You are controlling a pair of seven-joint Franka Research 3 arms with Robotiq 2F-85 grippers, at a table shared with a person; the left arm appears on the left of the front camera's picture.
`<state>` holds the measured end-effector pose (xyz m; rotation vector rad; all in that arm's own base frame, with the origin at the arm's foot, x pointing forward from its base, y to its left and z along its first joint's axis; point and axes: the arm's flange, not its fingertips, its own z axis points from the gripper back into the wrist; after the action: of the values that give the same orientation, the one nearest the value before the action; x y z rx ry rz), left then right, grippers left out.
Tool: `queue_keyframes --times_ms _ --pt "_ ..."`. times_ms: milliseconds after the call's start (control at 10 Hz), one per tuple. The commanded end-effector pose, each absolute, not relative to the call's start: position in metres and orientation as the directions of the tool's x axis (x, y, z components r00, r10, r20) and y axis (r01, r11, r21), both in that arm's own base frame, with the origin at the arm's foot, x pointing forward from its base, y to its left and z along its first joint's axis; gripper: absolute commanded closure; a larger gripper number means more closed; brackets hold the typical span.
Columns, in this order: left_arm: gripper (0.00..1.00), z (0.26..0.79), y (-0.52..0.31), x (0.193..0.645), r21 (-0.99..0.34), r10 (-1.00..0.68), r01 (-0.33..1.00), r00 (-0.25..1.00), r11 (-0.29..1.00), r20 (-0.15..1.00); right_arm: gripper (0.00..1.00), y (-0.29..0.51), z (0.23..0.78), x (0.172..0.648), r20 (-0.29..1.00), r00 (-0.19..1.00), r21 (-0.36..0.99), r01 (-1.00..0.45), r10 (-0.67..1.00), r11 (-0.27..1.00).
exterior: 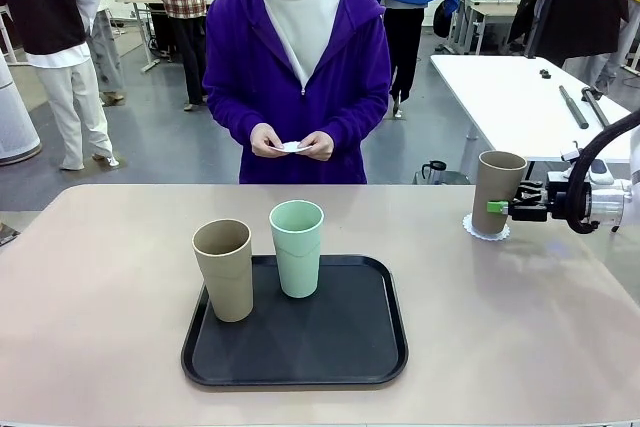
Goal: Place coasters on the table and set cups on them.
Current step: Pick up one Reusable plastic cup and place it on a coaster set by the human.
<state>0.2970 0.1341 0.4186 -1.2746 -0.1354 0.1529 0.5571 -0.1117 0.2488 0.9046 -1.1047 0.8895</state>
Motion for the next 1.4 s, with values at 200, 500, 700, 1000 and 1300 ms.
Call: queue_keyframes --times_ms 200,500,700,1000,1300 --pt "0.0 0.419 0.135 0.295 -0.96 0.193 -0.033 0.981 0.277 0.022 0.15 -0.116 0.245 0.567 0.98 0.168 0.116 -0.922 0.11 0.368" --pt "0.0 0.419 0.135 0.295 -0.96 0.193 -0.033 0.981 0.277 0.022 0.15 -0.118 0.24 0.573 0.979 0.177 0.126 -0.92 0.105 0.372" --pt "0.0 0.419 0.135 0.295 -0.96 0.193 -0.033 0.981 0.277 0.022 0.15 -0.117 0.239 0.574 0.977 0.184 0.132 -0.921 0.111 0.368" --pt "0.0 0.419 0.135 0.295 -0.96 0.193 -0.033 0.981 0.277 0.022 0.12 -0.118 0.234 0.574 0.971 0.199 0.139 -0.919 0.13 0.369" --pt "0.0 0.419 0.135 0.295 -0.96 0.193 -0.033 0.981 0.277 0.022 0.0 -0.119 0.235 0.573 0.966 0.209 0.138 -0.914 0.152 0.383"
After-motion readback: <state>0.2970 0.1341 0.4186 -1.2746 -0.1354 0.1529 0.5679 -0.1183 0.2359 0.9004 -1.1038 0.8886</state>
